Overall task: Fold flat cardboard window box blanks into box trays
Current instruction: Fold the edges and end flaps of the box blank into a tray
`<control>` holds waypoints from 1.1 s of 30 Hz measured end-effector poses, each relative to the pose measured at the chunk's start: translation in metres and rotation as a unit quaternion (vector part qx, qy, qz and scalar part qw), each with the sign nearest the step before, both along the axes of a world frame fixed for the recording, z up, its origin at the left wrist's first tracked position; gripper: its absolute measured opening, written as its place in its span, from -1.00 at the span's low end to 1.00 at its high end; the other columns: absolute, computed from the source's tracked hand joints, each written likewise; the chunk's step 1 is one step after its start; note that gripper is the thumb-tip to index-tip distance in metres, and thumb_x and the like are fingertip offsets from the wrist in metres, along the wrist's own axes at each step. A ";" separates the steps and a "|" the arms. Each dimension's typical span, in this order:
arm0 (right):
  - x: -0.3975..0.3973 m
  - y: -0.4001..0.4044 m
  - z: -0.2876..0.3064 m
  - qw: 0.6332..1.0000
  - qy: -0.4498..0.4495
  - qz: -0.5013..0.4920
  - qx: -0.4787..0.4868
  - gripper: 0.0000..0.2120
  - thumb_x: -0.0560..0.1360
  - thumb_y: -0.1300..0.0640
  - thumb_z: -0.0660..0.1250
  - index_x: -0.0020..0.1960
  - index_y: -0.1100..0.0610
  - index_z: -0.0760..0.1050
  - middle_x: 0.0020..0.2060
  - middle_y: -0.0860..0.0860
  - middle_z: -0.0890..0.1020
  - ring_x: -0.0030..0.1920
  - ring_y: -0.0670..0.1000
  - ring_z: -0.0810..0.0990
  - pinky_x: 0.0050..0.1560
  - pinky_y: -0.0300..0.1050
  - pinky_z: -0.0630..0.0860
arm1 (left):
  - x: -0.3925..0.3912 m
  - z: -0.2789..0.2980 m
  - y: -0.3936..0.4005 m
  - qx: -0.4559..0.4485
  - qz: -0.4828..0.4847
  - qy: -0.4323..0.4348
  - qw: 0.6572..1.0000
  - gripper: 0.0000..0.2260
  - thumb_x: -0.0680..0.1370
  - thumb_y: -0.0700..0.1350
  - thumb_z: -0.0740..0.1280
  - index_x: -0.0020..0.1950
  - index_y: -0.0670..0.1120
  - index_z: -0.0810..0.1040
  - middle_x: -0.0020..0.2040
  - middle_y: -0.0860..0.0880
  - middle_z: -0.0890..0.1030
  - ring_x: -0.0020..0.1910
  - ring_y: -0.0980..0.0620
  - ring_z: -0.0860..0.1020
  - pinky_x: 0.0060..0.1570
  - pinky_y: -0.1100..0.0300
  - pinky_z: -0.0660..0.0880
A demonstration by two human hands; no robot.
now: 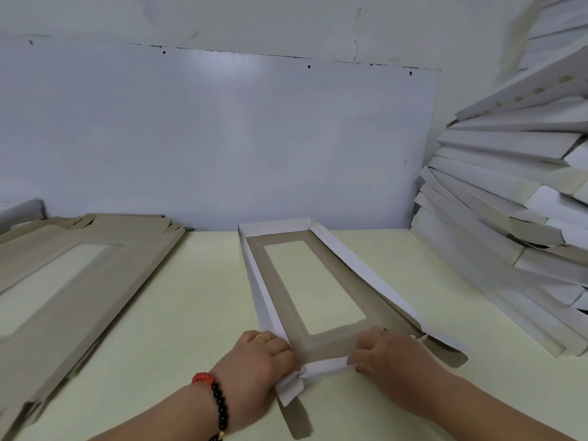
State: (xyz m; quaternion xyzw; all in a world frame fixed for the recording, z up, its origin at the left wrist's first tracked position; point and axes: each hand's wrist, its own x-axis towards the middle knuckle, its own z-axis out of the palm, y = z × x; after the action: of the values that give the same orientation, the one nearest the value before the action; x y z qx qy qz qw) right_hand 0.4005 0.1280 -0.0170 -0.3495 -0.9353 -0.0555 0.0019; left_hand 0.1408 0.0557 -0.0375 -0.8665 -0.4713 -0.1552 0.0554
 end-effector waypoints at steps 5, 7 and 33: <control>-0.025 -0.009 0.005 0.987 0.060 0.042 -0.141 -0.71 0.48 0.03 0.23 0.20 -0.05 0.42 0.17 -0.12 0.45 0.22 -0.08 0.36 0.26 -0.18 0.29 | 0.004 0.006 0.000 -0.042 0.024 0.009 0.999 -0.83 0.47 -0.11 0.23 0.02 0.08 0.51 -0.05 0.14 0.55 -0.06 0.07 0.54 -0.03 0.29 0.30; -0.037 -0.012 0.012 0.987 0.053 0.035 -0.149 -0.82 0.44 0.02 0.27 0.03 -0.04 0.36 0.07 -0.09 0.44 0.08 -0.05 0.36 0.12 -0.14 0.33 | 0.005 0.007 0.002 -0.049 0.034 0.025 0.998 -0.77 0.46 -0.16 0.14 0.06 0.01 0.47 0.02 0.06 0.53 0.02 -0.02 0.51 0.02 0.21 0.27; -0.023 -0.036 0.017 0.990 -0.065 0.099 -0.082 -0.70 0.57 -0.04 0.19 0.30 -0.13 0.43 0.16 -0.10 0.54 0.14 0.06 0.52 0.20 -0.10 0.35 | 0.009 0.007 0.011 -0.082 0.064 0.094 0.990 -0.84 0.53 -0.17 0.15 0.04 0.04 0.38 0.10 0.07 0.49 0.14 -0.04 0.38 0.00 0.11 0.22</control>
State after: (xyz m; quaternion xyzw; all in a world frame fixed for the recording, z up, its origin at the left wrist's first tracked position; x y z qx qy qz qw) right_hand 0.3771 0.0924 0.0001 -0.2502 -0.9647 -0.0007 -0.0821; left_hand 0.1495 0.0670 -0.0302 -0.8467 -0.5299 -0.0300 0.0377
